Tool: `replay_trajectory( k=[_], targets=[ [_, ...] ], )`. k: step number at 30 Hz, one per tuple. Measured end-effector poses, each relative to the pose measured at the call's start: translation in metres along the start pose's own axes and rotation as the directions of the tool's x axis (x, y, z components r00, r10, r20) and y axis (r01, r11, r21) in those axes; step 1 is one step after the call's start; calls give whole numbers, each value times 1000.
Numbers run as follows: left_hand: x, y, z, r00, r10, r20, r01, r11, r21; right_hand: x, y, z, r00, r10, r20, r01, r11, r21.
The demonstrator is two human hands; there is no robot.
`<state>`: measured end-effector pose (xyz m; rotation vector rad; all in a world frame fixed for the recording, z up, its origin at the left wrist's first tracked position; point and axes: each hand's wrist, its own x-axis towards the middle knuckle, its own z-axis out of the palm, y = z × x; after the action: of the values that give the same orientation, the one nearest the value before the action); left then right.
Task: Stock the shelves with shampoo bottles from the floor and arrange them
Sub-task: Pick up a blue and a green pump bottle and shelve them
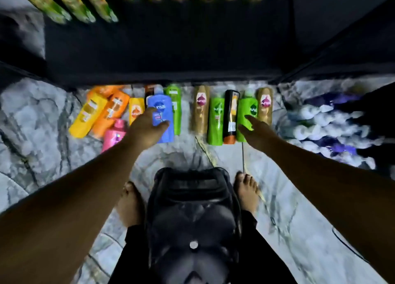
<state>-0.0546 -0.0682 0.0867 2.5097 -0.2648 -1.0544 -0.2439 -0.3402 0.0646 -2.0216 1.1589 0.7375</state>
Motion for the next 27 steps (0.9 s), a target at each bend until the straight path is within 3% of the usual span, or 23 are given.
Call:
replay_trajectory(
  k=[6,13,17,27],
  targets=[
    [88,-40,58,984,-67,-164,35,981,-190,101,35,28,983,99,-156,-83,991,105],
    [124,-68,82,970,-53,-238,4,979,-202,146,32,37,944,146,-297,-119,987,109],
    [126,-61,82,960,-84,-266,36,983,-178,147,25,36,930,168,-326,-149,985,82],
    [99,-59,105,960,-40,-278,-29,970,-241,131,24,35,943,91,-321,-41,986,161]
  ],
)
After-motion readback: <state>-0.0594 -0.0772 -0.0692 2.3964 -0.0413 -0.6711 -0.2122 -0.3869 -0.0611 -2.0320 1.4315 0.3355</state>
